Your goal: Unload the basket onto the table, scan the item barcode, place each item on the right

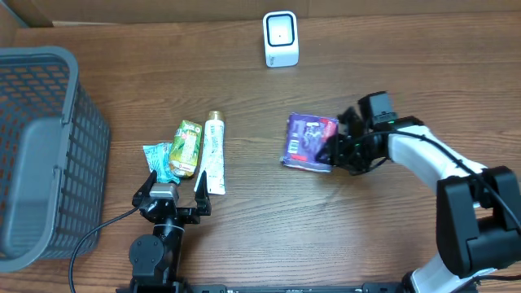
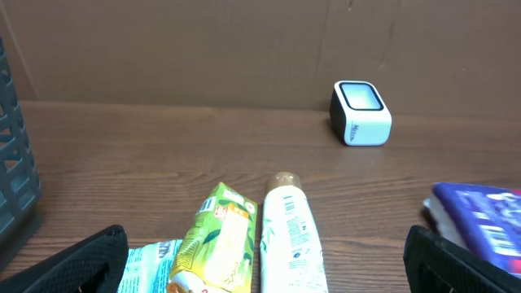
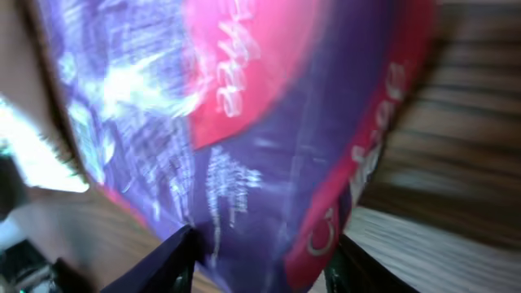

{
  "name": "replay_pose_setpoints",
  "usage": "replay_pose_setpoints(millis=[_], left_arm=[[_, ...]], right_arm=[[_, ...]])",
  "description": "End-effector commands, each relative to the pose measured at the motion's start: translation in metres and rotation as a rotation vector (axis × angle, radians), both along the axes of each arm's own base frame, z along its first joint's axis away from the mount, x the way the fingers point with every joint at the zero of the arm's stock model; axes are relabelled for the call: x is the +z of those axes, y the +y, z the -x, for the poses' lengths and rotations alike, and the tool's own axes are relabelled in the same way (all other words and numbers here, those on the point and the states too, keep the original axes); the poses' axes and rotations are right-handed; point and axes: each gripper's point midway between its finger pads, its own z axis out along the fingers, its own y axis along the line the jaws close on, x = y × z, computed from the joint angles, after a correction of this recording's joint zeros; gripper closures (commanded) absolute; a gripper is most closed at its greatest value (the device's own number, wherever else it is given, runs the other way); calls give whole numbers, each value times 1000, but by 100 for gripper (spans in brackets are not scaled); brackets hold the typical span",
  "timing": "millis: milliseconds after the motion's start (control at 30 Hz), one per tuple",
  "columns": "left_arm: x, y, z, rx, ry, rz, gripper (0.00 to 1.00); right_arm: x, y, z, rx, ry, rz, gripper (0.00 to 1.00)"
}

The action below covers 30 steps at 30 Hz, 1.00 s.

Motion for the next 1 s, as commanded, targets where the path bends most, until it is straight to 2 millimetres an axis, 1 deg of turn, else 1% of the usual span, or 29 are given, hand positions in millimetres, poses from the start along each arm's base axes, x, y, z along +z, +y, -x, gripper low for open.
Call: replay_pose_setpoints(millis=[0, 67, 133, 200, 233, 267, 400, 433, 533, 667, 700, 733, 767, 833, 967], left_arm=[[-1, 3, 0, 16, -5, 17, 0], [-1, 3, 0, 16, -6, 17, 0], [-1, 3, 0, 16, -6, 17, 1], [-1, 3, 0, 16, -5, 17, 0], [-1, 3, 0, 16, -5, 17, 1], [-1, 3, 0, 16, -5, 17, 1], [-1, 3, 0, 16, -5, 17, 0], [-1, 3, 0, 16, -5, 17, 0], [-1, 3, 0, 16, -5, 17, 0], [-1, 3, 0, 16, -5, 17, 0], [-1, 3, 0, 16, -5, 17, 1], [-1, 3, 0, 16, -5, 17, 0], [-1, 3, 0, 16, -5, 17, 1], [-1, 3, 0, 16, -5, 17, 0], [-1, 3, 0, 16, -5, 17, 0]], right_arm=[[8, 41, 22, 74, 28, -61, 49], [10, 55, 32, 113, 39, -58, 49], [15, 62, 38, 129, 58, -53, 44], [24, 64, 35, 123, 59, -53, 38], [30, 62, 31, 115, 47, -44, 35], [35, 59, 26, 104, 35, -26, 32], [62, 37, 3, 108, -43, 91, 26], [69, 28, -5, 114, -71, 139, 22], [88, 2, -29, 113, -162, 251, 13], [107, -21, -60, 73, -260, 272, 8], [108, -26, -66, 54, -274, 270, 7], [110, -32, -72, 36, -289, 267, 4], [112, -35, -79, 53, -319, 251, 2], [111, -35, -86, 103, -358, 227, 0], [96, -34, -93, 182, -388, 236, 0]])
